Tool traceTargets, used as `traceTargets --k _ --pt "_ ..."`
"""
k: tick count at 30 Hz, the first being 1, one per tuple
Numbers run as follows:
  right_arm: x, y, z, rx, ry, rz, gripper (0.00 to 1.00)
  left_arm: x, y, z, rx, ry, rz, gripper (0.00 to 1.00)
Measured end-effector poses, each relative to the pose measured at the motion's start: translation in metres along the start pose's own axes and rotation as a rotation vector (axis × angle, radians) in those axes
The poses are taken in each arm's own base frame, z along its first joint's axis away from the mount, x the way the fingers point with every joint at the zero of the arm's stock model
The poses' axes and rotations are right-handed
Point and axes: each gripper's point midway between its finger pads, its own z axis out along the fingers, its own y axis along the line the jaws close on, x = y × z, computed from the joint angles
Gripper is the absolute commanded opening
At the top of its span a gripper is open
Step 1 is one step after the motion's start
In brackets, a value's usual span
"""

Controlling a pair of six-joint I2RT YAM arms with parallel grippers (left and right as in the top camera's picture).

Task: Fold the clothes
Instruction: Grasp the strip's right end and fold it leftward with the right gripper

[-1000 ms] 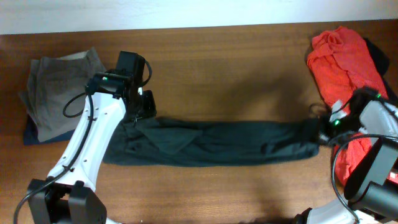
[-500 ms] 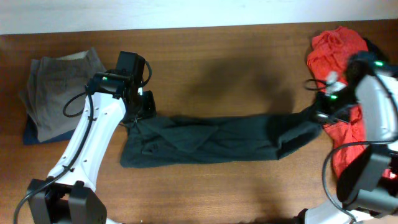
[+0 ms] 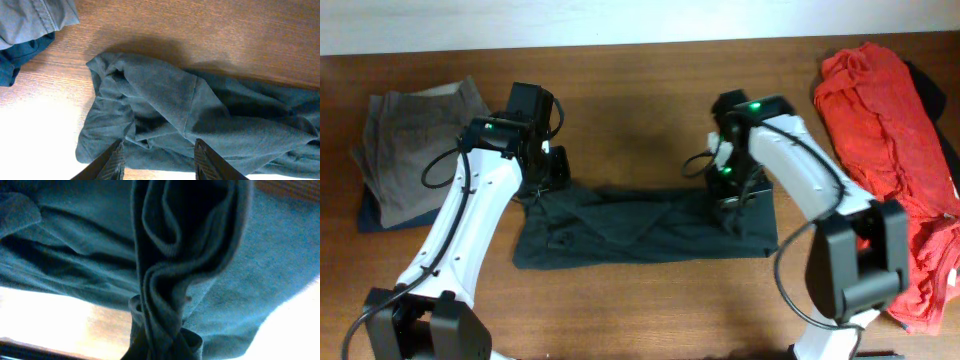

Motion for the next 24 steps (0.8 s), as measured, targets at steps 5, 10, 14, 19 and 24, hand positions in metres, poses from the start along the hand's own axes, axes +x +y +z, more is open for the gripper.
traceTargets --k 5,10,14,19,24 --pt "-0.005 0.021 0.017 0.02 0.018 -0.046 0.07 0.0 0.0 0.0 0.0 0.0 0.0 0.45" --pt "-0.002 0.043 0.02 0.03 0.018 -0.089 0.07 0.0 0.0 0.0 0.0 0.0 0.0 0.45" --pt "0.0 0.053 0.022 0.035 0.02 -0.113 0.29 0.0 0.0 0.0 0.0 0.0 0.0 0.45" --pt "0.0 0.057 0.022 0.036 0.018 -0.123 0.34 0.0 0.0 0.0 -0.001 0.001 0.0 0.46" --pt "0.002 0.054 0.022 0.036 0.026 -0.115 0.33 0.002 0.001 0.0 -0.003 0.007 0.006 0.59"
